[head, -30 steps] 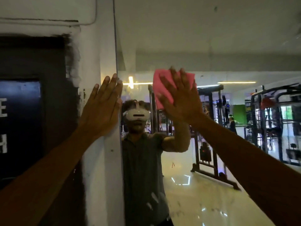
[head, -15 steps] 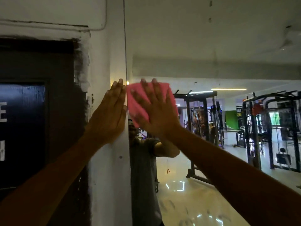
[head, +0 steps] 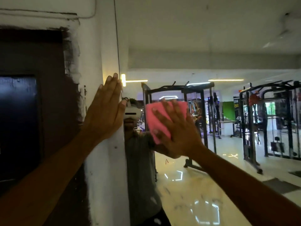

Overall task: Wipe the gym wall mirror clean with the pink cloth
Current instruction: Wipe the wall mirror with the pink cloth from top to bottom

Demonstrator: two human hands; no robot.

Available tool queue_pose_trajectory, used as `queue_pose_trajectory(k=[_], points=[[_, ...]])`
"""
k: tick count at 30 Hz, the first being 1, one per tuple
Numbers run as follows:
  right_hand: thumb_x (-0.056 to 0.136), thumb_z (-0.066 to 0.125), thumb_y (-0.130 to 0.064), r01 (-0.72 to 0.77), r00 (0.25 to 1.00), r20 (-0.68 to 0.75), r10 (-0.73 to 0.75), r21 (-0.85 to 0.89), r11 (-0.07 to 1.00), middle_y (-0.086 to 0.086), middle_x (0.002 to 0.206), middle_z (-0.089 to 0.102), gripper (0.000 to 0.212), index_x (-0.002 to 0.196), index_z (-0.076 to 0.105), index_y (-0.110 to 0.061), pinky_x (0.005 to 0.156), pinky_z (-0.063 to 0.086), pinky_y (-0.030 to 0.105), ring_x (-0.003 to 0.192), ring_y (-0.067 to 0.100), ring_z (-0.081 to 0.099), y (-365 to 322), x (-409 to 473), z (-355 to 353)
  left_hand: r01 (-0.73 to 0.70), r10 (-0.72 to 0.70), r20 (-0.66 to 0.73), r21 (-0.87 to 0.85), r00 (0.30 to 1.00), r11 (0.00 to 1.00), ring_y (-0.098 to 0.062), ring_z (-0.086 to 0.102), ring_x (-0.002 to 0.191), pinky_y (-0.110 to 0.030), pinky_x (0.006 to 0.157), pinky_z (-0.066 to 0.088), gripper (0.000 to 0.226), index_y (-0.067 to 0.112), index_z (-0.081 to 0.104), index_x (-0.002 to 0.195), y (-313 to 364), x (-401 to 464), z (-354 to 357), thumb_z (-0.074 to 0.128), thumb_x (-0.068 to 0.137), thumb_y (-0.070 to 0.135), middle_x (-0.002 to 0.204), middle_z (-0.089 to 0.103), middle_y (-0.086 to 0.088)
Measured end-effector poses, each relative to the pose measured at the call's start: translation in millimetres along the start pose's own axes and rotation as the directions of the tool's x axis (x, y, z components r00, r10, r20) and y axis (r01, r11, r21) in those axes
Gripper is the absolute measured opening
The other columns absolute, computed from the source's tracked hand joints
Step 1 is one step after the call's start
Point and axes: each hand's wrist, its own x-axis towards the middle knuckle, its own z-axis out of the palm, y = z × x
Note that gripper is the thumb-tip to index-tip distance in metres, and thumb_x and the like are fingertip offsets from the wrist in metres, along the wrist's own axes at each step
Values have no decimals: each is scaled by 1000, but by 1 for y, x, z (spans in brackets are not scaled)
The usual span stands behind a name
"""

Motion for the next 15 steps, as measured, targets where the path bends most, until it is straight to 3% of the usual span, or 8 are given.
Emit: queue_pose_trajectory(k=[2, 4, 5, 7, 8, 10, 13, 15], points=[[108, 24, -75, -214, 975, -56, 213, -12, 977, 15, 184, 0, 84, 176, 13, -26, 129, 16, 75, 169, 44, -3, 29, 31, -7, -59, 57, 33, 68, 998, 996, -24, -2, 169, -57, 136, 11, 64, 11, 14, 173, 9, -6, 7, 23, 117, 39, 183, 4, -7], [107, 18, -77, -354, 932, -66, 356, 31, 935, 18, 183, -3, 88, 177, 8, -25, 132, 9, 71, 168, 47, -4, 14, 66, -14, -79, 76, 31, 92, 997, 993, -26, 0, 169, -59, 134, 15, 62, 9, 16, 173, 14, -9, 14, 23, 117, 36, 182, 8, -9], [106, 18, -77, -339, 937, -78, 340, 15, 940, 18, 183, -4, 89, 177, 7, -25, 132, 7, 70, 168, 48, -5, -4, 71, -12, -68, 67, 10, 90, 998, 994, -27, 2, 169, -59, 134, 15, 62, 8, 18, 173, 15, -8, 16, 24, 117, 34, 182, 10, -10], [106, 25, -77, -144, 989, -25, 143, -20, 989, 16, 183, -6, 89, 177, 8, -26, 132, 5, 72, 168, 46, -6, -34, 38, -3, -47, 50, -30, 89, 998, 995, -26, 5, 169, -58, 135, 15, 60, 7, 20, 172, 20, -7, 17, 27, 117, 31, 181, 13, -11], [106, 33, -76, -52, 999, 11, 52, -3, 999, 14, 184, -5, 88, 176, 13, -28, 131, 7, 74, 169, 44, -6, -32, 11, 3, -35, 38, -33, 95, 999, 995, -25, 5, 169, -56, 135, 14, 60, 8, 20, 172, 21, -7, 17, 28, 117, 31, 181, 13, -10], [104, 44, -73, -5, 1000, 28, 4, 18, 1000, 13, 184, 1, 87, 175, 20, -28, 128, 15, 78, 169, 42, -2, 3, -36, 10, -31, 32, -11, 113, 999, 993, -24, 4, 169, -55, 136, 13, 61, 9, 21, 172, 22, -10, 17, 27, 117, 32, 181, 13, -9], [111, 19, -73, -194, 981, -38, 193, -42, 980, 21, 182, 10, 82, 175, 17, -24, 130, 14, 76, 168, 47, 8, 59, -25, 1, -43, 44, -6, 152, 999, 987, -27, 5, 169, -58, 135, 14, 62, 8, 21, 172, 26, -18, 20, 24, 116, 35, 181, 14, -11], [109, 7, -75, -351, 931, -100, 351, 15, 936, 22, 181, 13, 85, 176, 17, -23, 131, 15, 74, 167, 49, 11, 66, 22, -9, -24, 23, 8, 171, 1000, 985, -28, 3, 169, -56, 136, 12, 64, 7, 17, 172, 32, -19, 26, 24, 117, 37, 181, 11, -12]])
